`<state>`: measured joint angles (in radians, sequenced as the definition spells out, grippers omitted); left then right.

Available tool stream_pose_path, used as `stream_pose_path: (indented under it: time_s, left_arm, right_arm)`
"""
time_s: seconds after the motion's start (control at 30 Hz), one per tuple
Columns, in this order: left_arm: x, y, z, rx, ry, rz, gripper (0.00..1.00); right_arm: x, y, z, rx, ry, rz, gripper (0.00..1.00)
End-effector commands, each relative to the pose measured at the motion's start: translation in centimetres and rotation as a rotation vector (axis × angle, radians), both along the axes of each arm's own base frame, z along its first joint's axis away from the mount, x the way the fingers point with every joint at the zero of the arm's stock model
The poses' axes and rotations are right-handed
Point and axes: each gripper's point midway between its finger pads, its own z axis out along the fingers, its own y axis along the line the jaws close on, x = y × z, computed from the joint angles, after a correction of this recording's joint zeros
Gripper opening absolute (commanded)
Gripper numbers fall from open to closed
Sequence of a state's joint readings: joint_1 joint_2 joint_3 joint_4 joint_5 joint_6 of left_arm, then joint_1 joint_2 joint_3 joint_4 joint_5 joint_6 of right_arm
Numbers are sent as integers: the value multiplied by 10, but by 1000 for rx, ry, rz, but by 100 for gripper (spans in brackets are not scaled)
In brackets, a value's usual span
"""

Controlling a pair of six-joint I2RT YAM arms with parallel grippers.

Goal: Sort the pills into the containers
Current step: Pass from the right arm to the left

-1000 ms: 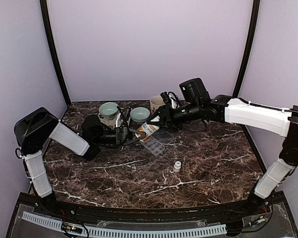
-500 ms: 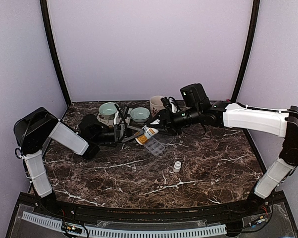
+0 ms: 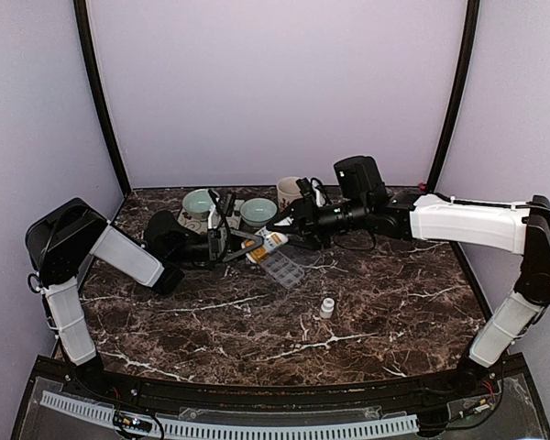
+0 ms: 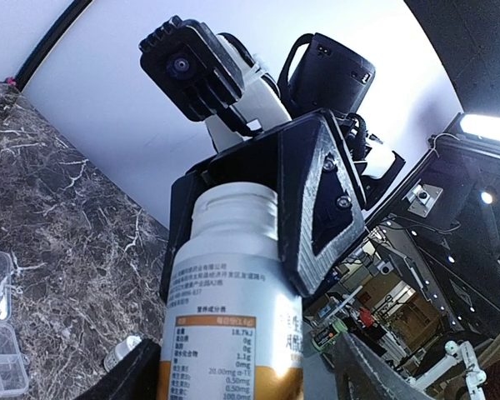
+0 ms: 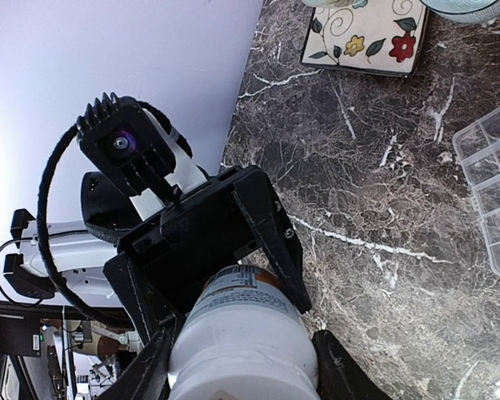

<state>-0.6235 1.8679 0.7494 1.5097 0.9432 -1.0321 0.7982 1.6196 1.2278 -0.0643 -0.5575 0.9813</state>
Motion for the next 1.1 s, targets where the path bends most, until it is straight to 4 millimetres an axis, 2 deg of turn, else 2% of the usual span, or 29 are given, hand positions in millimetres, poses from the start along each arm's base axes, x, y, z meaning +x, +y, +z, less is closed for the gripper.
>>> stream_pose_path:
  time_s: [0.0,0.1,0.4,0.5,0.67,0.73,0.83,0.87,1.07]
  left_arm:
    - [-8,5,12,-17,-56,-13,72]
    - [-8,5,11,-15,-55,-11,71]
    - [-7,4,10,-13,-52,-7,58]
    - [-6,4,11,-18,-53,-4,49]
    - [-5,3,12,-24,-51,-8,23]
    - [-4,3,11,-24,-49,-7,19]
    - [-4,3,10,-21,-48,-4,16]
    - [5,10,9,-19,-46,24,16]
    - [10,13,6,-13,-35,42,13]
  right_arm:
    - [5,5,13,64,-32,-9,8]
    - [6,5,15,73,-33,-11,8]
    - [6,7,13,87,-24,-16,7]
    - [6,7,12,87,-21,-16,7]
    - [5,7,11,76,-27,-16,8]
    - [6,5,10,62,-36,-20,9]
    - [7,3,7,32,-56,-22,15]
    - [7,2,8,19,-67,-22,18]
    - [10,-4,12,-34,-133,-25,46]
